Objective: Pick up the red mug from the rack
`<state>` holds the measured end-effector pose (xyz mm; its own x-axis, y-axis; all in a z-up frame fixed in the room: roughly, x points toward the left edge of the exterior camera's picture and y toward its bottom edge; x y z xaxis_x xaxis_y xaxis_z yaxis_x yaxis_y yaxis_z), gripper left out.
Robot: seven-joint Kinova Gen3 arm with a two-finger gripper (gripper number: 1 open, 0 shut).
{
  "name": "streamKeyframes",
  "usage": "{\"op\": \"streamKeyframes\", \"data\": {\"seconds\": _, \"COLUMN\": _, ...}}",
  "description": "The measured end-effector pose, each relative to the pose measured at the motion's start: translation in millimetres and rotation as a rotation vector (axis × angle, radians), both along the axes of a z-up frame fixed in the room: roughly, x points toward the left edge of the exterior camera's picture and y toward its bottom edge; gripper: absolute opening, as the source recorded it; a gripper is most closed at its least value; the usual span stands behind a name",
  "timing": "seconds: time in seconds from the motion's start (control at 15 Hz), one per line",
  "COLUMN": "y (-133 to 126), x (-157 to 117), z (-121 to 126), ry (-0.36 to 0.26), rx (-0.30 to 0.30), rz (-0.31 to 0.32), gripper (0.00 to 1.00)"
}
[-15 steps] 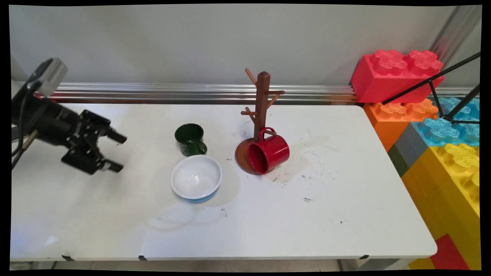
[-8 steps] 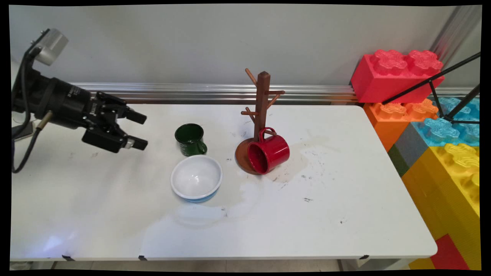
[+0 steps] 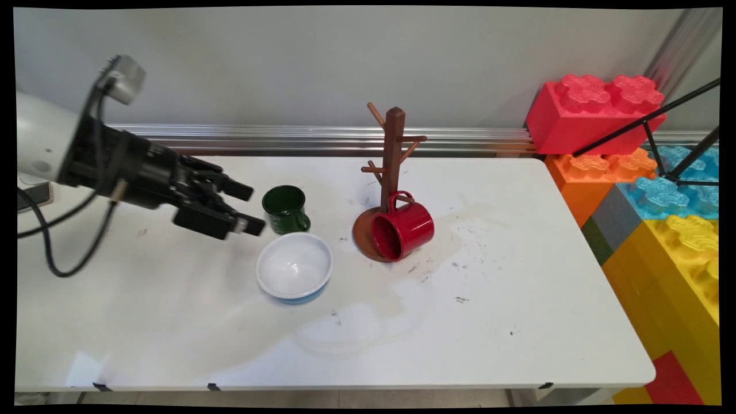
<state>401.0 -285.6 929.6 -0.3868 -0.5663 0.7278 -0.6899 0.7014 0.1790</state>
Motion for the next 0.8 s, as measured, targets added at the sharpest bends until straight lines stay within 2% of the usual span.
{"op": "streamKeyframes", "data": {"seconds": 0.33, "y": -5.8, "x": -46.3, "z": -10.6, "ry": 0.009, "rx": 0.057, "rz": 0.091, "gripper": 1.0}}
{"op": "streamKeyframes", "data": {"seconds": 0.8, "y": -22.6, "x": -104.8, "z": -37.6, "ry": 0.024, "rx": 0.101, "rz": 0.228, "gripper": 1.0}}
